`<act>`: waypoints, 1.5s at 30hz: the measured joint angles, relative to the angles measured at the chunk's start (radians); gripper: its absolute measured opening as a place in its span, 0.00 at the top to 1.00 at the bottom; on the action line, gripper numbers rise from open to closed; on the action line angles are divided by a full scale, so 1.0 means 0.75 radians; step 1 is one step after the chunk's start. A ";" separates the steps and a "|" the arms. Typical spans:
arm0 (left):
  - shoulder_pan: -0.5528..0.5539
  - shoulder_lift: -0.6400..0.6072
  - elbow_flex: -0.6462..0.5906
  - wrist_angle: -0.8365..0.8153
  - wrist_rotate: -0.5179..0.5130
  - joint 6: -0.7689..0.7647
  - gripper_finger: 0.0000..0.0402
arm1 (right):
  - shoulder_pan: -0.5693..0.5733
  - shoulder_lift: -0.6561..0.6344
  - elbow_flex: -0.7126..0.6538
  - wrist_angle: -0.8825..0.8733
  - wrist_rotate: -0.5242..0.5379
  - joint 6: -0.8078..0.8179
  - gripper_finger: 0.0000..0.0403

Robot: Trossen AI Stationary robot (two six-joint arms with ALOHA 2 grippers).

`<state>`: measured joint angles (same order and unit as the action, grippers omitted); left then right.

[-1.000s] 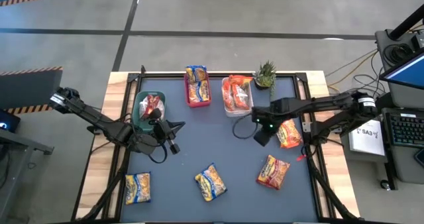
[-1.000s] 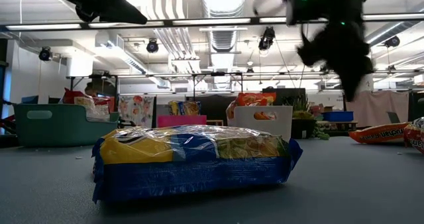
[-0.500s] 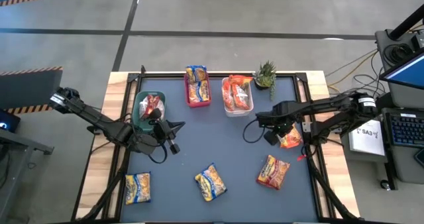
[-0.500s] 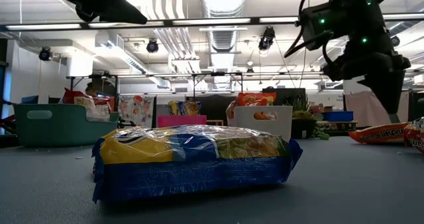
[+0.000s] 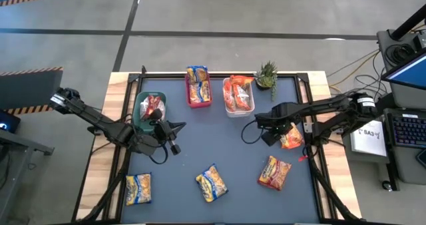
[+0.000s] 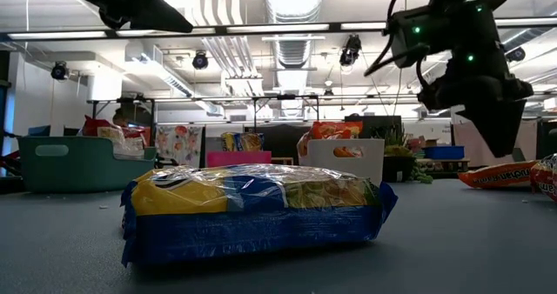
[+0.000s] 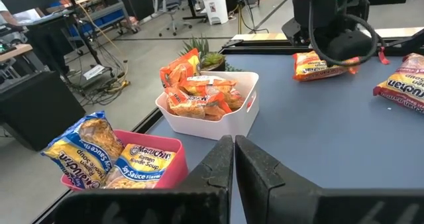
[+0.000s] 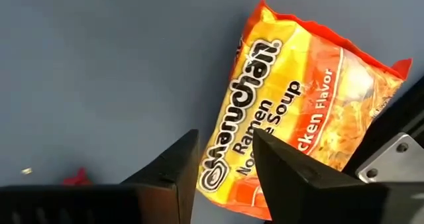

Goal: Sort Maruchan noodles
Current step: Put the orange noodle pack into the white bin

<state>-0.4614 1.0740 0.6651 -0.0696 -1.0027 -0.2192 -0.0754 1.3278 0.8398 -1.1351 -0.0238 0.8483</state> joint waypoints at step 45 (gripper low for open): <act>0.000 0.000 0.000 0.020 0.000 -0.009 1.00 | 0.068 0.199 -0.001 1.464 -0.119 -0.349 0.98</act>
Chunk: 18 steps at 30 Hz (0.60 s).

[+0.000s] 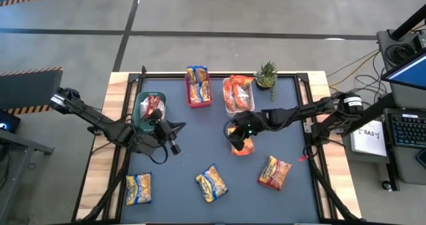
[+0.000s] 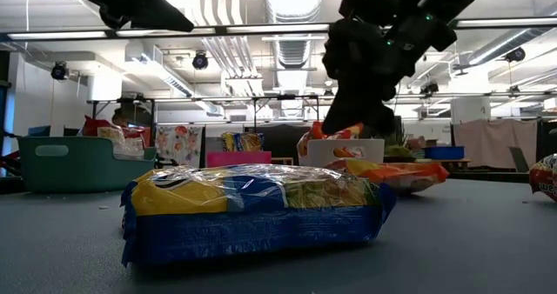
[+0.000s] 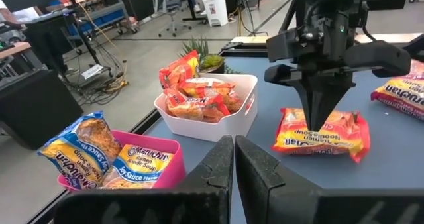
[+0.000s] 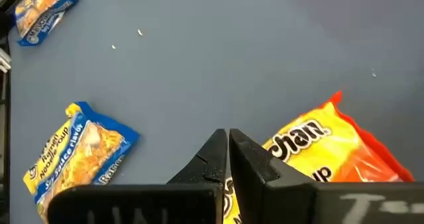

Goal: Sort Maruchan noodles
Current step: Put the orange noodle pack into the white bin

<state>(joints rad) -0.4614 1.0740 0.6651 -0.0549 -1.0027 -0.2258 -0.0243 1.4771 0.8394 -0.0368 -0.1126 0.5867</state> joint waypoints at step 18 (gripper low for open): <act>0.043 0.440 0.060 0.512 0.051 0.252 1.00 | 0.001 -0.233 -0.083 -0.475 0.101 0.024 0.98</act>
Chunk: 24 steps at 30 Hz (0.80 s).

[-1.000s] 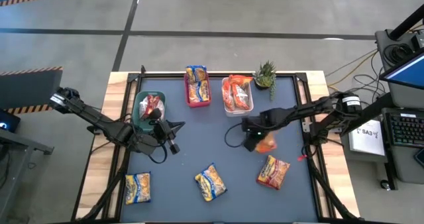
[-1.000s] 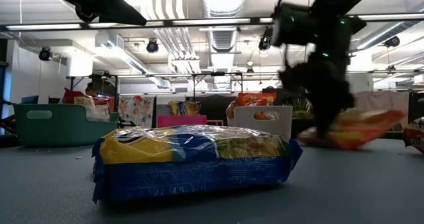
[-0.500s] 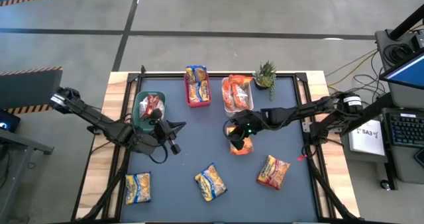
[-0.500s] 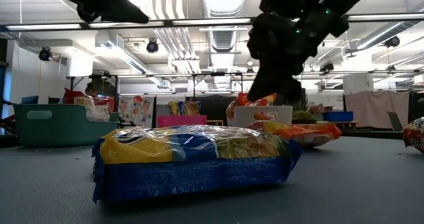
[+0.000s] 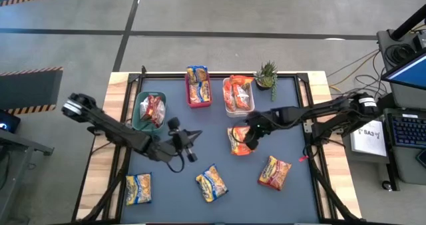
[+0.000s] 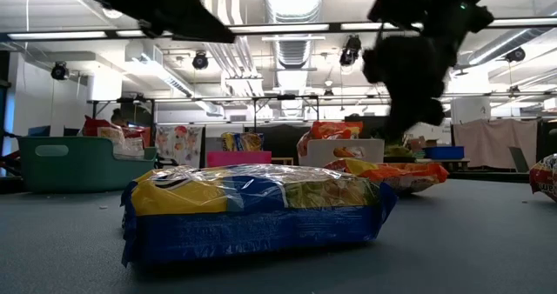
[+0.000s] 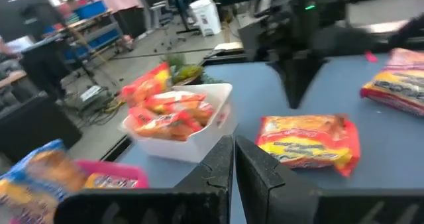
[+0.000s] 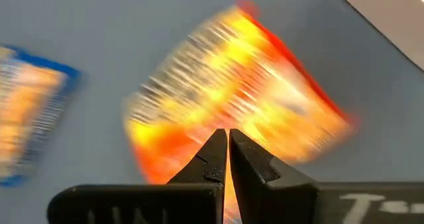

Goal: Sort Maruchan noodles
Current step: Put the orange noodle pack into the white bin

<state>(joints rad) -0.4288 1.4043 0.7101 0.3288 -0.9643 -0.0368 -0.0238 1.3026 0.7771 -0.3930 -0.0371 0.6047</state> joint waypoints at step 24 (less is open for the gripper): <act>0.182 0.394 0.237 0.010 0.609 0.038 1.00 | 0.068 0.166 -0.009 0.122 0.080 0.011 0.98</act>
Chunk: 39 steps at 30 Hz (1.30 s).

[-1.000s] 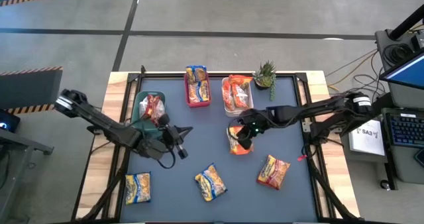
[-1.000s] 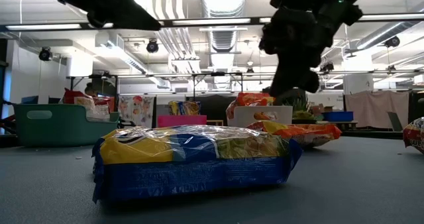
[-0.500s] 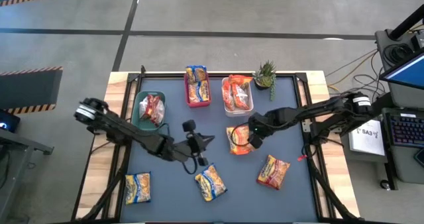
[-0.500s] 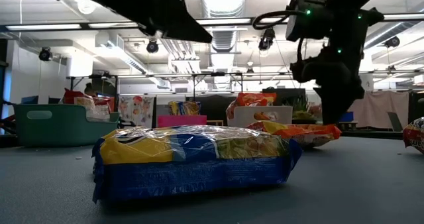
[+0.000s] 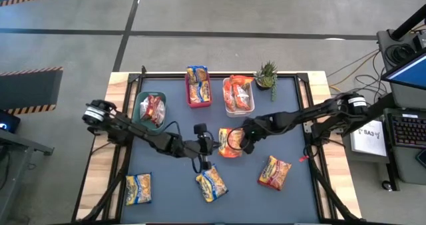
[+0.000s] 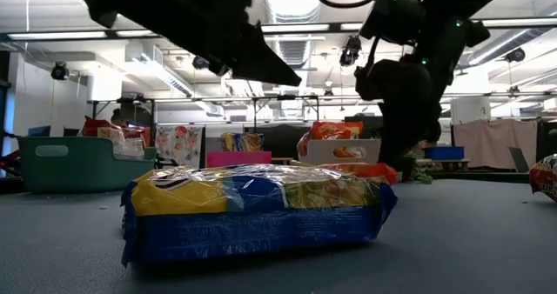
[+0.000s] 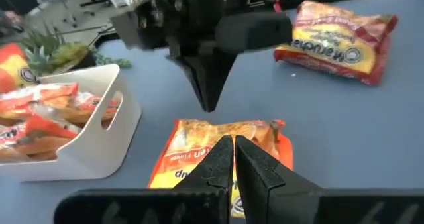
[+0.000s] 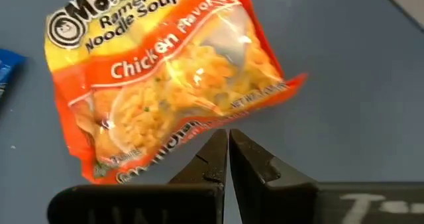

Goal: Sort Maruchan noodles
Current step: Put the orange noodle pack into the white bin

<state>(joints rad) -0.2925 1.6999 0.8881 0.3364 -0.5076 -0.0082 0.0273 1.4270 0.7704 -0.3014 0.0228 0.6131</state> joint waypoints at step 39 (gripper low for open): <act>0.081 0.321 0.002 0.157 0.087 -0.116 1.00 | 0.006 -0.189 -0.350 0.537 -0.170 0.491 0.27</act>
<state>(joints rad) -0.2317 1.9404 0.8898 0.4540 -0.4423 -0.0950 0.0318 1.2850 0.5081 0.1012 -0.1047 0.9812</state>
